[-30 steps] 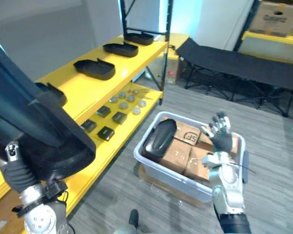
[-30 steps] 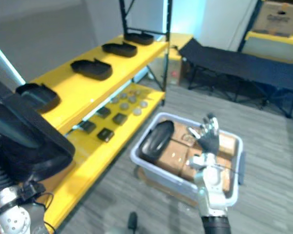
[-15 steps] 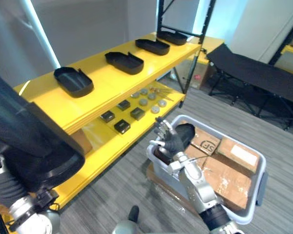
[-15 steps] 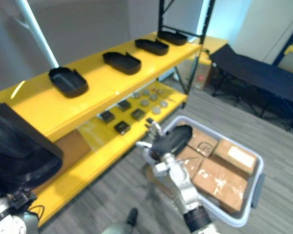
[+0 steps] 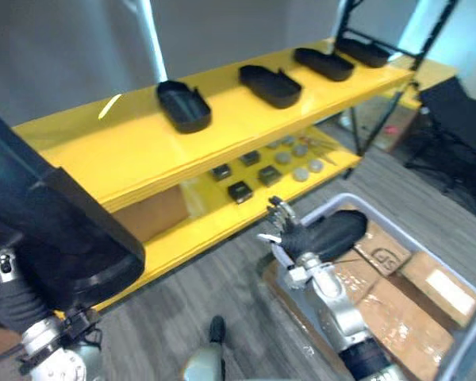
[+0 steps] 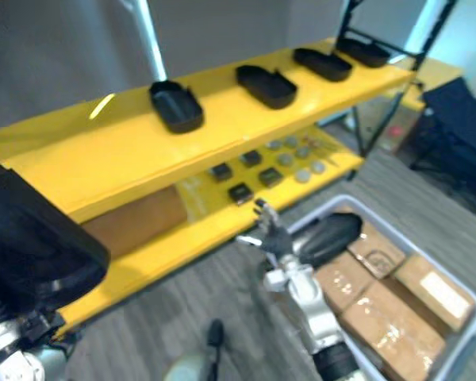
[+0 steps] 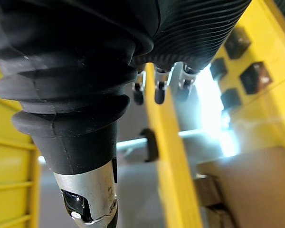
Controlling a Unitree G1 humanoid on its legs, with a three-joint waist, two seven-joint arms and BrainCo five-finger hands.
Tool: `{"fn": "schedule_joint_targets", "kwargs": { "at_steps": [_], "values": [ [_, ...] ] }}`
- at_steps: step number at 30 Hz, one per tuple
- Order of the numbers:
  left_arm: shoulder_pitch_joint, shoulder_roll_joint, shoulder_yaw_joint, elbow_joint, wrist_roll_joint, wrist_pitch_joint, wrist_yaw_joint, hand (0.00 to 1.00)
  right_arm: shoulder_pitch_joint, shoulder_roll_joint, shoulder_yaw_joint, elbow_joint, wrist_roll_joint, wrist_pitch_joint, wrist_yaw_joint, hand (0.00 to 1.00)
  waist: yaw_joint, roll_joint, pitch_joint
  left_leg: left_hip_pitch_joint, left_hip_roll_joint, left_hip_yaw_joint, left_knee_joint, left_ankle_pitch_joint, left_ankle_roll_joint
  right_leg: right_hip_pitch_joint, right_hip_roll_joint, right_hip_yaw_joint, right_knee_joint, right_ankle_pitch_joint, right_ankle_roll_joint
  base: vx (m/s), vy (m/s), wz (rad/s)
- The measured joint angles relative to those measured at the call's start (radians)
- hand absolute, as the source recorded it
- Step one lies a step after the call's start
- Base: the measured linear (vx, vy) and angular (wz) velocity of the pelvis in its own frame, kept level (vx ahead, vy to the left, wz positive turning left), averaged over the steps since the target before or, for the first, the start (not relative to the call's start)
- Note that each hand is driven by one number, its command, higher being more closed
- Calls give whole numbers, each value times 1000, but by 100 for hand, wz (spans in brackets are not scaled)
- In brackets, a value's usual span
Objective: Walk over and take plastic housings, then place them on the shelf
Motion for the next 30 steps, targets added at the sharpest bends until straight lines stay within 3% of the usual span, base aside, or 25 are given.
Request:
{"fn": "schedule_joint_targets", "kwargs": {
  "at_steps": [3, 5, 6, 8, 11, 16, 20, 21, 22, 23, 26, 28, 29, 30],
  "values": [
    [-10, 33, -20, 3, 2, -11, -39, 100, 8, 10, -11, -10, -19, -22, 1, 0, -11, 1, 2, 20, -6, 19, 0, 1, 1, -9, -22, 50, 33, -32, -3, -67, 49, -20],
    [-47, 91, -60, 14, 5, -21, -72, 100, 39, 14, -53, -44, -23, -39, 0, 0, -24, 5, 6, 17, -12, 10, -5, 12, 6, -48, -23, 139, 97, -87, -12, -101, -8, 20],
    [-99, 146, -99, 30, 6, -32, -99, 100, 73, 18, -95, -73, -25, -51, -2, 0, -59, 6, 10, 5, -25, -37, -5, 28, 11, -75, 8, 246, 136, -141, -21, -107, -64, 62],
    [-166, 192, -137, 54, 13, -41, -129, 100, 100, 18, -133, -79, -25, -57, -6, 0, -96, 0, 15, 0, -39, -72, -5, 47, 13, -84, 23, 292, 167, -165, -18, -81, -87, 62],
    [-221, 204, -157, 58, 21, -44, -136, 100, 125, 18, -171, -80, -25, -79, 5, 0, -106, -1, 17, -17, -31, -90, 0, 80, 12, -95, 39, 287, 168, -153, 1, -20, -70, 16],
    [-219, 208, -167, 58, 24, -44, -117, 100, 108, 10, -214, -115, -21, -89, 55, 0, -105, 19, 29, -31, -25, -109, 0, 95, 10, -122, 46, 311, 207, -172, -16, -26, -50, 10],
    [-199, 187, -168, 58, 56, -44, -112, 100, 106, 9, -224, -159, -17, -94, 70, 0, -107, 52, 48, -30, -47, -150, 0, 56, -6, -111, 38, 267, 246, -210, -20, -51, -24, 37],
    [-192, 184, -168, 62, 61, -43, -112, 100, 105, 12, -224, -159, -17, -95, 75, 0, -105, 42, 59, -25, -60, -135, 1, 2, -23, -94, 11, 247, 231, -210, -24, -27, 10, 32],
    [-190, 184, -166, 64, 62, -43, -112, 100, 104, 20, -225, -158, -17, -96, 80, 0, -103, 22, 70, -29, -69, -123, 32, -9, 2, -91, -6, 240, 234, -209, -23, 17, 34, 18],
    [-183, 183, -155, 63, 62, -44, -109, 100, 101, 20, -222, -159, -18, -96, 86, 0, -89, 26, 73, -45, -78, -117, 164, -32, 32, -78, -22, 239, 240, -215, -17, 90, 45, 14],
    [-173, 175, -124, 63, 63, -43, -108, 100, 92, 35, -218, -157, -24, -105, 81, 0, -83, -3, 79, -44, -125, -114, 215, -103, 29, -47, -58, 232, 264, -223, 4, 119, 37, 18],
    [-183, 171, -115, 67, 72, -37, -108, 100, 85, 34, -219, -150, -27, -123, 65, 0, -94, 2, 85, -41, -128, -138, 236, -118, 46, -87, -72, 263, 409, -190, -46, 133, 73, 38],
    [-187, 173, -110, 68, 94, -35, -109, 100, 83, 34, -221, -147, -27, -124, 59, 0, -97, 1, 87, -19, -126, -152, 234, -134, 46, -156, -91, 314, 571, -132, -134, 158, 141, 29],
    [-186, 180, -107, 69, 92, -33, -111, 100, 77, 38, -223, -146, -29, -127, 58, 0, -96, -5, 91, 19, -123, -160, 226, -153, 51, -230, -107, 377, 729, -10, -182, 150, 115, 20]
  ]
}}
